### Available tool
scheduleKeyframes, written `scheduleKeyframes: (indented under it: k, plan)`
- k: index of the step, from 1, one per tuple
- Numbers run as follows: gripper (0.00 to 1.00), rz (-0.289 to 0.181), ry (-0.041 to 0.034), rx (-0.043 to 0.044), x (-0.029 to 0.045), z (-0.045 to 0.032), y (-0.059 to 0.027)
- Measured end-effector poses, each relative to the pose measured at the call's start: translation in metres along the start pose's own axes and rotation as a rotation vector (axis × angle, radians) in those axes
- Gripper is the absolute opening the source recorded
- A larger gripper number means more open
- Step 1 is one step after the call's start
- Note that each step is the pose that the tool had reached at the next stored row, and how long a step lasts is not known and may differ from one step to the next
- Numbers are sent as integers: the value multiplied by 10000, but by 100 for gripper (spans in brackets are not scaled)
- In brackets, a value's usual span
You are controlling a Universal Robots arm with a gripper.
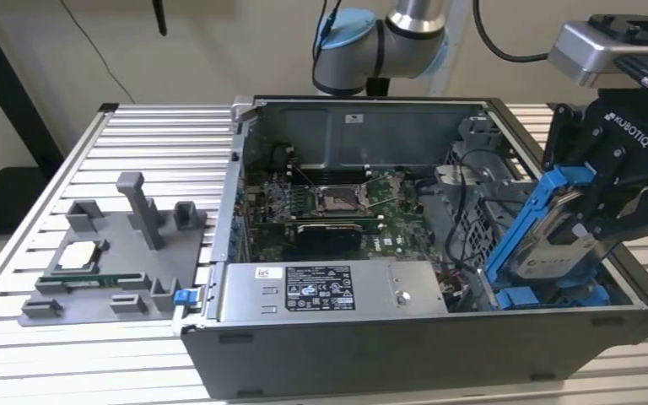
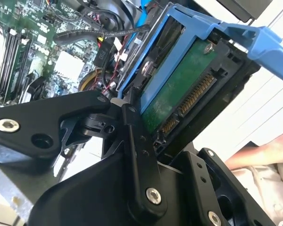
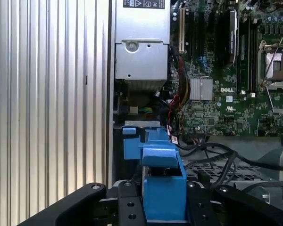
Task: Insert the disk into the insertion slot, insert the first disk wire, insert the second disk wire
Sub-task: 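Insert the disk into the insertion slot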
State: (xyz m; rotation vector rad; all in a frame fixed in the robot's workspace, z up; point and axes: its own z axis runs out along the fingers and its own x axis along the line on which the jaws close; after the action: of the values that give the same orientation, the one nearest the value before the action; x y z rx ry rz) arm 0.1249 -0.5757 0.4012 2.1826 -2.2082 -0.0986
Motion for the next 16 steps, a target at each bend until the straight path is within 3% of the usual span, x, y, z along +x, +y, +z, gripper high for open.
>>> scheduleKeyframes:
  k: [9, 12, 13, 16]
  plan:
    - [0, -2, -3, 1, -8, 164, -13]
    - [0, -2, -1, 1, -8, 169, -13]
    - [100, -3, -5, 2, -9, 170, -13]
    - [100, -2, -2, 1, -8, 163, -13]
